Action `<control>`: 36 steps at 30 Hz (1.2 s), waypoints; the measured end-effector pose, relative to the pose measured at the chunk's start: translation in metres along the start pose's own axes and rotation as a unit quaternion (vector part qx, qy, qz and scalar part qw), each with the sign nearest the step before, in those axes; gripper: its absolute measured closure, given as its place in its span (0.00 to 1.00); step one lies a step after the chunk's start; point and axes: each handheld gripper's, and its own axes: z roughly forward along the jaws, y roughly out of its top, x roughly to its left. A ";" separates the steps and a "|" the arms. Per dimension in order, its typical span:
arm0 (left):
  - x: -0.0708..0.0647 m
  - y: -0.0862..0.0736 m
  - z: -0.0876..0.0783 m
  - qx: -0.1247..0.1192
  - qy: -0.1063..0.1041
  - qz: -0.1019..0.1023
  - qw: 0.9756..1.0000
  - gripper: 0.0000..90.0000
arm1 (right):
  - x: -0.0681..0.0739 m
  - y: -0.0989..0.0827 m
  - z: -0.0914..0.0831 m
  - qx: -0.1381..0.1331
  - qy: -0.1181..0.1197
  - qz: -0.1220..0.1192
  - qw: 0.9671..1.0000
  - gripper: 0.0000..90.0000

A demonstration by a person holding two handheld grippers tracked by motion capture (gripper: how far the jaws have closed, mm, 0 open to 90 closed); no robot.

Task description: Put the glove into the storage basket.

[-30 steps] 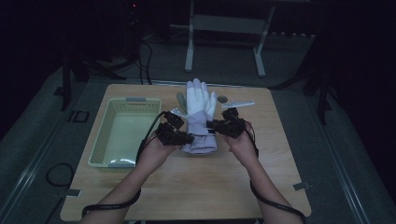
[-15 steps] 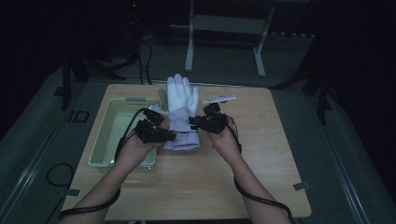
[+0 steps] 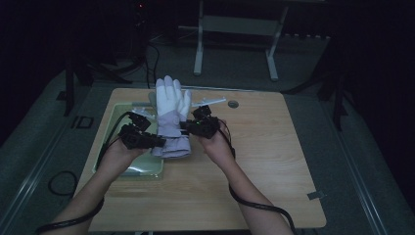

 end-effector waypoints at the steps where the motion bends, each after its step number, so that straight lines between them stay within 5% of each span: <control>1: 0.002 -0.001 -0.003 0.000 0.000 0.001 1.000 0.82 | 0.003 0.002 0.003 0.000 0.002 0.000 1.000 0.91; 23: 0.054 -0.035 -0.047 0.037 0.014 0.005 0.999 0.82 | 0.056 0.022 0.059 0.002 0.032 -0.011 0.999 0.91; 36: 0.078 -0.046 -0.023 0.055 -0.004 -0.009 0.998 0.82 | 0.054 0.015 0.089 0.033 0.019 -0.004 0.999 0.91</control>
